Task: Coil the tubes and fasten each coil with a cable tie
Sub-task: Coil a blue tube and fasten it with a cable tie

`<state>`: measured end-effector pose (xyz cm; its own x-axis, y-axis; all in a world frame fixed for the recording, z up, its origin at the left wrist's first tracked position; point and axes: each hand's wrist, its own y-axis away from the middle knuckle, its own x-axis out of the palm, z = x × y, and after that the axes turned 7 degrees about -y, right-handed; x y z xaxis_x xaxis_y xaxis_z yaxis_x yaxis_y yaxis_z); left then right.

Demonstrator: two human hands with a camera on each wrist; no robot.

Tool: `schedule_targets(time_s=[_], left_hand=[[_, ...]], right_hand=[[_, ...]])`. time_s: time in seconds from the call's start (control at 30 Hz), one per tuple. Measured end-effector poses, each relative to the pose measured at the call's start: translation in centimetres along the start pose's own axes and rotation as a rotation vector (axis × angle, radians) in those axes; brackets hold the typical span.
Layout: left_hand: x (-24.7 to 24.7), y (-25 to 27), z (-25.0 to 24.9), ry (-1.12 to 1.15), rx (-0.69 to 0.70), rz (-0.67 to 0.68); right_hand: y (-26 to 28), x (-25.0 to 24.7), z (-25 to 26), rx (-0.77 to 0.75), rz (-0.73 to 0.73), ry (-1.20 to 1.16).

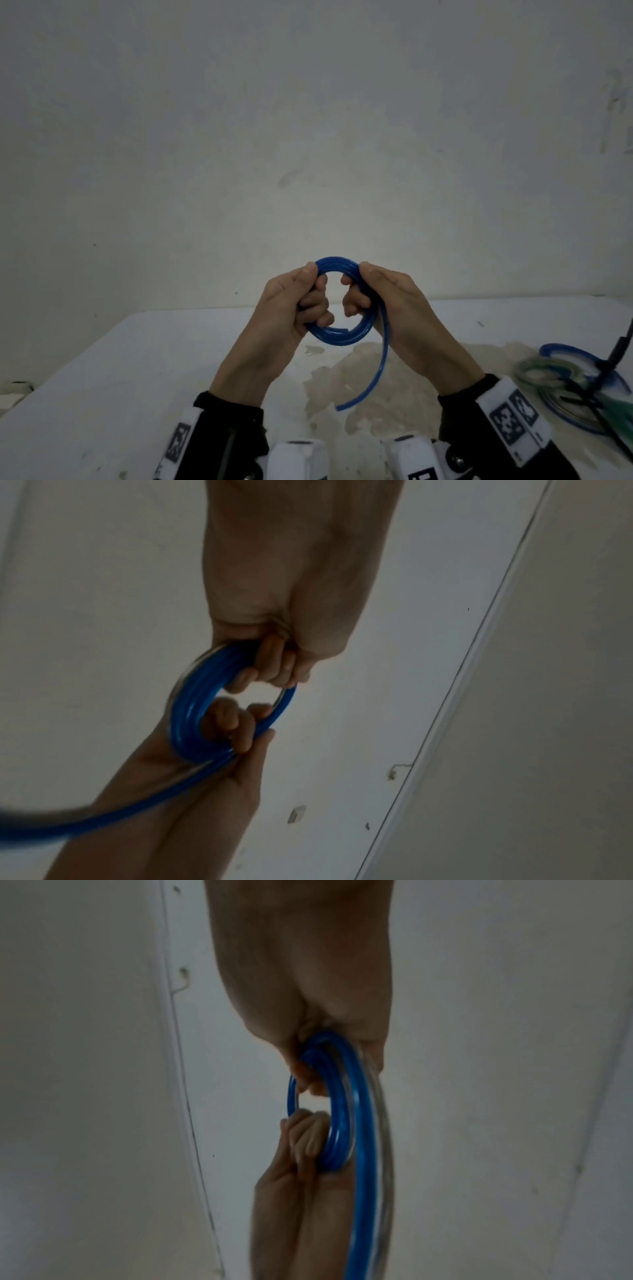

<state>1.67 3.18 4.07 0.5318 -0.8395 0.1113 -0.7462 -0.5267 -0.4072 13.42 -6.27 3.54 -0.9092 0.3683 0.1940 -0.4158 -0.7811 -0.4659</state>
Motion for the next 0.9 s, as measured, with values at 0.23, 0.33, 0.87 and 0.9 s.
schedule_targets(time_s=[0.23,0.33,0.87,0.9], left_hand=[[1.2,-0.5,0.6,0.226,0.109,-0.225],[1.9,-0.4,1.0,0.283,0.127,-0.255],[1.6,-0.5,1.9,0.41,0.144,-0.312],[1.5,-0.5,1.9,0.417,0.118,-0.27]], right_hand=[[0.2,2.5,-2.4,-0.168,-0.179,-0.097],[0.0,2.3,-2.2,-0.133,-0.169,-0.207],[0.6,2.5,-2.6,-0.287,-0.164,0.271],[0.4,2.1,-2.2,-0.28,-0.153,0.285]])
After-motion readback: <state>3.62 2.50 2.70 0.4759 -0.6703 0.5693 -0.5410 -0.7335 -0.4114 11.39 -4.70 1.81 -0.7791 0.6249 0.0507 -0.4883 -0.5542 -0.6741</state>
